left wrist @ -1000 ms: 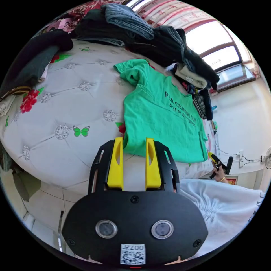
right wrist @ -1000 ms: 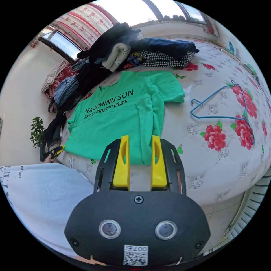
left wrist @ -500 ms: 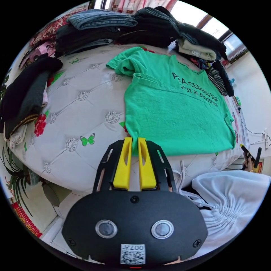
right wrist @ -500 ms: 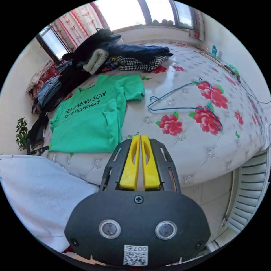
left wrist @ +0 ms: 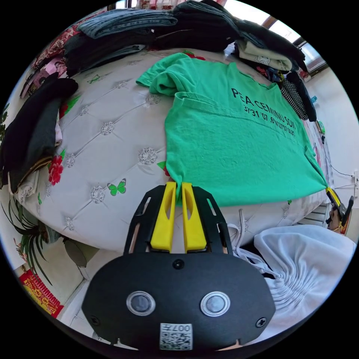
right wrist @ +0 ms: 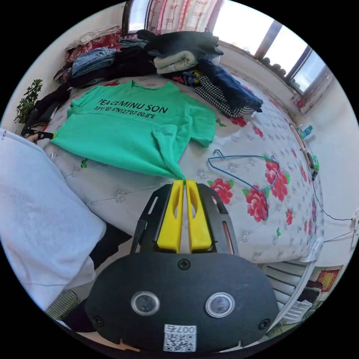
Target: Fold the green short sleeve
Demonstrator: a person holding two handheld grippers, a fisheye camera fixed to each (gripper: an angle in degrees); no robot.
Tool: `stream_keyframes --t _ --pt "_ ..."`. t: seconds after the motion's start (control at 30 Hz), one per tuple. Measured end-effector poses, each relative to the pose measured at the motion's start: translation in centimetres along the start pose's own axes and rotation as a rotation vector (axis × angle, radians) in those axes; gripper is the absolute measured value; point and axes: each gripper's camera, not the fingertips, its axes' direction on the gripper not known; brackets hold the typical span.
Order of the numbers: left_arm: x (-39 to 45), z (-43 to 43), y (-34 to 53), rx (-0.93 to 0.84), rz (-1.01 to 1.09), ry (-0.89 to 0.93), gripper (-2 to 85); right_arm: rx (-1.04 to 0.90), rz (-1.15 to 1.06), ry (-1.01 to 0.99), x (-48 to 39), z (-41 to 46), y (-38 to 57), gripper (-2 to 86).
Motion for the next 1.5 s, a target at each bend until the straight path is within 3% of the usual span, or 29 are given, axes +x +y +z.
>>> stream_keyframes --t 0.13,0.3,0.5,0.73,0.9,1.03,1.13,1.23,1.33,1.43,1.5 --pt "-1.3 0.0 0.3 0.01 0.015 -0.021 0.0 0.005 0.131 0.063 2.4 0.1 1.5 0.3" --pt "-3.8 -0.4 0.3 0.0 0.014 -0.038 0.0 0.069 0.284 -0.264 1.9 3.0 2.6 2.7" --pt "-7.2 -1.4 -0.1 -0.029 0.047 -0.051 -0.2 -0.157 0.182 -0.063 -0.3 8.1 0.3 0.7" --pt "-11.6 -4.0 2.5 -0.117 0.193 0.089 0.7 -0.028 0.302 -0.244 4.8 0.9 2.9 0.4" --pt "-19.9 -5.3 6.0 0.003 -0.041 0.268 6.8 -0.094 0.407 -0.156 5.0 1.4 3.7 2.7" --pt "-26.6 -7.7 4.8 0.139 -0.191 0.383 9.3 0.028 0.189 -0.076 0.8 -0.6 -1.2 5.5" --pt "-30.6 -8.5 1.4 0.203 -0.254 0.456 10.9 -0.03 0.03 -0.086 -2.6 2.0 -5.8 6.5" --pt "-33.5 -8.0 -2.6 0.219 -0.311 0.523 12.3 -0.161 0.028 -0.093 -2.9 6.2 -8.8 5.4" --pt "-36.7 -6.6 -5.6 0.218 -0.411 0.62 13.3 -0.218 0.155 -0.008 0.0 7.6 -9.7 2.8" --pt "-39.3 -5.3 -7.6 0.201 -0.488 0.685 13.5 -0.218 0.524 0.128 6.6 6.2 -7.9 0.6" --pt "-41.2 -4.1 -8.5 0.181 -0.555 0.726 11.9 -0.212 0.755 0.082 10.3 5.0 -5.6 0.1"
